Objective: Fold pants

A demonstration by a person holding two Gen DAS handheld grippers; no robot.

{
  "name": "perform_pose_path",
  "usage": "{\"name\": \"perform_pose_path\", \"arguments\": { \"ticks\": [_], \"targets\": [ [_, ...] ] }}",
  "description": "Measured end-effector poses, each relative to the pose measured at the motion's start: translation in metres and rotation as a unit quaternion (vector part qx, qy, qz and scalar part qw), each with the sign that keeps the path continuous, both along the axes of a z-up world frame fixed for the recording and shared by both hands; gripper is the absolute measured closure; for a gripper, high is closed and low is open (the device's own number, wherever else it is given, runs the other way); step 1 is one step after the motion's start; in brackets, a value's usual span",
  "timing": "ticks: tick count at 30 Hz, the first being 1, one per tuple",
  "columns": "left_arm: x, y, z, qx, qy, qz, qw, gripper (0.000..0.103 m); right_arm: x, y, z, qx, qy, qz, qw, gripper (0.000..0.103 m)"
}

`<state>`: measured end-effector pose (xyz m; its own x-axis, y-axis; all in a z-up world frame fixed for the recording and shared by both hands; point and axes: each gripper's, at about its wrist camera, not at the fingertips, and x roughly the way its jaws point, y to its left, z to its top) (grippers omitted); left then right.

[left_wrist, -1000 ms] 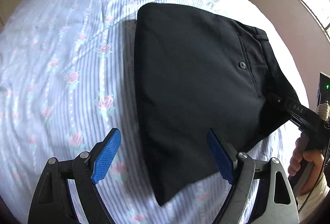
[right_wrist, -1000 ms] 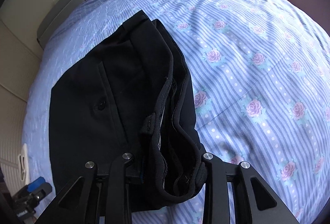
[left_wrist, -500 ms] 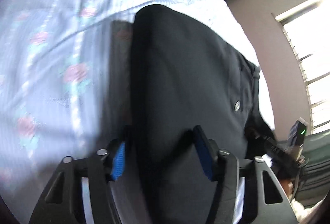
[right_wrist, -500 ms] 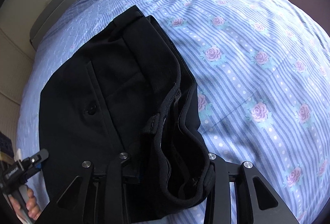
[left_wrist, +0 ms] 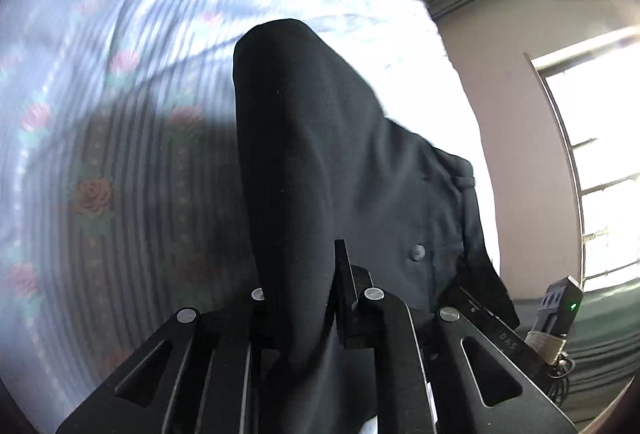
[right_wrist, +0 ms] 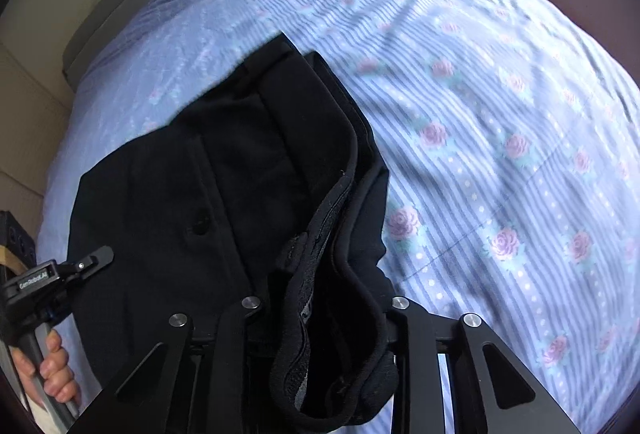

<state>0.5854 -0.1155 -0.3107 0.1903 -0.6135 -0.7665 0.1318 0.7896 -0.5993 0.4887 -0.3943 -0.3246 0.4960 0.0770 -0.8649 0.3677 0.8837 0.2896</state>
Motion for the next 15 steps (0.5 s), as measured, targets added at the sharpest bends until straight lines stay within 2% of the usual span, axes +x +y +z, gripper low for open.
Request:
{"name": "perform_pose_path", "arguments": {
  "ticks": [4, 7, 15],
  "targets": [
    [-0.024, -0.005, 0.049, 0.046, -0.028, -0.017, 0.9984, 0.089, -0.013, 0.01, 0.04, 0.018, -0.023, 0.045, 0.999, 0.078],
    [-0.054, 0.005, 0.084, 0.076, -0.035, -0.012, 0.9964, 0.089, -0.027, 0.025, 0.068, 0.019, -0.035, 0.086, 0.995, 0.078],
    [-0.15, 0.055, 0.156, 0.117, -0.038, 0.057, 0.9907, 0.089, -0.085, 0.07, 0.129, 0.033, -0.05, 0.203, 0.977, 0.078]
  ]
}}
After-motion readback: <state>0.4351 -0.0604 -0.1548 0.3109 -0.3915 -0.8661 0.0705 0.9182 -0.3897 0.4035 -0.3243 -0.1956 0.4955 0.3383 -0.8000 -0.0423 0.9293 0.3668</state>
